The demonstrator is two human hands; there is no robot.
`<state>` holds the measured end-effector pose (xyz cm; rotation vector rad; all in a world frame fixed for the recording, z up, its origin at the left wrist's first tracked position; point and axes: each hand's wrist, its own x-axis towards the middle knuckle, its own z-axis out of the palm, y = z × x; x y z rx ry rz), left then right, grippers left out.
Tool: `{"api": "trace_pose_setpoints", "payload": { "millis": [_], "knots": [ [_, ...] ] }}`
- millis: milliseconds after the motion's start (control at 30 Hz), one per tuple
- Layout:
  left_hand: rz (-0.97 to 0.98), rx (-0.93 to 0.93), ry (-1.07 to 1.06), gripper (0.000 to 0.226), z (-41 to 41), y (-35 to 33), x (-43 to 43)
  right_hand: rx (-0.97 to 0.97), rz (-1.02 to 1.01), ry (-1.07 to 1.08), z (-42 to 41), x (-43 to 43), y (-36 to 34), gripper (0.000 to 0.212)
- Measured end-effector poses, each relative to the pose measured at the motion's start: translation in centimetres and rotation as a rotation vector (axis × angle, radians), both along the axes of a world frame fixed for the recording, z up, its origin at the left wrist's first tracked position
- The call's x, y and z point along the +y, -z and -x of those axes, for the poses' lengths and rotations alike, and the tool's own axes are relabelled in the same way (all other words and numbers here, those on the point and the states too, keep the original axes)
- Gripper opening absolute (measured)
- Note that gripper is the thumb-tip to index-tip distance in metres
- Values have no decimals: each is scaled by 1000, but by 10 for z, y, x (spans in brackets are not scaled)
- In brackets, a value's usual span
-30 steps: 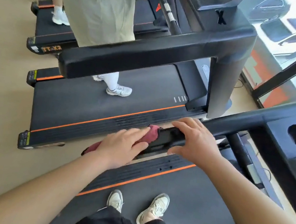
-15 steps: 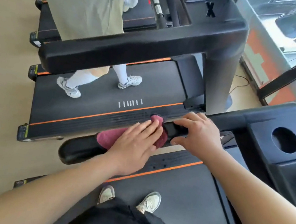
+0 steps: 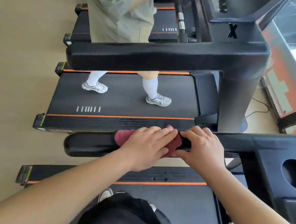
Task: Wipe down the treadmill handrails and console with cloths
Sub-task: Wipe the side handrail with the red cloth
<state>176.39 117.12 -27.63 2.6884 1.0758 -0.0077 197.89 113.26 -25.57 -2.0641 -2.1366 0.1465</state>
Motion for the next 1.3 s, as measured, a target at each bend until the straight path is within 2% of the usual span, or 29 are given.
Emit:
{"api": "trace_pose_setpoints", "payload": {
  "millis": [67,167,333,433,567,633,700,867,1000,1167,1300],
  "knots": [
    [-37,-6,38,63,35,7,3,7,47,-16,-2,0,-3,64],
    [28,8,-40,62,65,7,5,12,106,-26,-4,1,-5,63],
    [25,64,-206,68,-5,1,-3,27,18,-2,-4,-4,4,57],
    [66,44,-189,75,-52,-7,-5,62,-66,-15,-8,-9,9,53],
    [140,44,15,72,-29,-7,9,205,17,9,-13,-6,-9,58],
    [185,34,92,69,-7,-8,18,300,64,72,-25,-17,-20,59],
    [219,89,99,67,-6,-12,26,290,-14,167,-45,-38,-23,47],
    [185,93,112,62,-99,-19,24,242,-79,576,-92,-81,-14,25],
    [124,117,156,66,-168,-15,14,202,-161,578,-111,-101,-18,22],
    [3,114,288,68,-152,-7,11,140,-240,647,-121,-123,-25,20],
    [56,108,333,68,-216,-10,20,142,-248,792,-133,-135,-22,19]
  ]
}}
